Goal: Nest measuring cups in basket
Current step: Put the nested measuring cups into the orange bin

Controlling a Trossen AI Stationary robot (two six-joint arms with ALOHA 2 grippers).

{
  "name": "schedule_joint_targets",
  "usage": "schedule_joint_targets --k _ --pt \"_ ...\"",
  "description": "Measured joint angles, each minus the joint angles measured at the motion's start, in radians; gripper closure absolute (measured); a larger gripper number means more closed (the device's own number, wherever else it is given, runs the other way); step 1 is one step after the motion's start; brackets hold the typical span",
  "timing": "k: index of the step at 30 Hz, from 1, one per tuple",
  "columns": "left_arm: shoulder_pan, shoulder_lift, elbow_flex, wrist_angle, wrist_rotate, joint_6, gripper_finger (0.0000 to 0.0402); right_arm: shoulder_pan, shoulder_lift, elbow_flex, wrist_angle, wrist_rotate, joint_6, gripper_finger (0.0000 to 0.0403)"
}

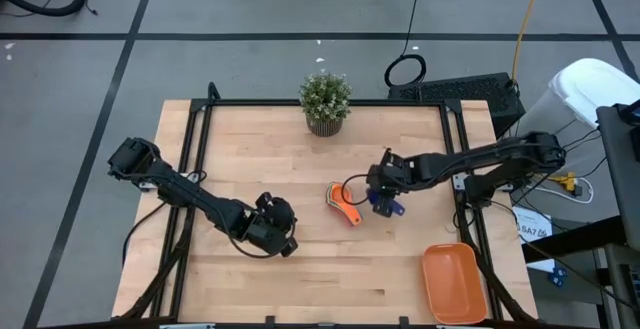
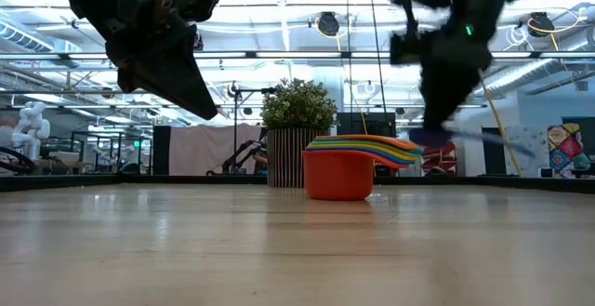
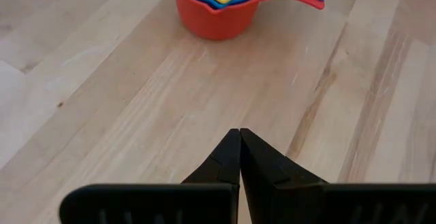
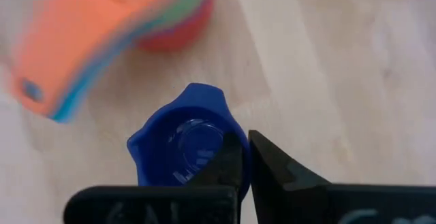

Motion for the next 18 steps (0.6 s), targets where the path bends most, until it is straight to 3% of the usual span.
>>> schedule_joint_targets --k 10,18 --pt "0.000 0.000 0.000 0.000 -0.006 0.005 0.0394 -0.003 0.022 0.273 -0.140 0.002 0.040 0.0402" --pt "0.000 0.000 0.000 0.001 -0.025 -0.012 0.0394 -0.020 0.233 0.423 -0.156 -0.041 0.025 0.0402"
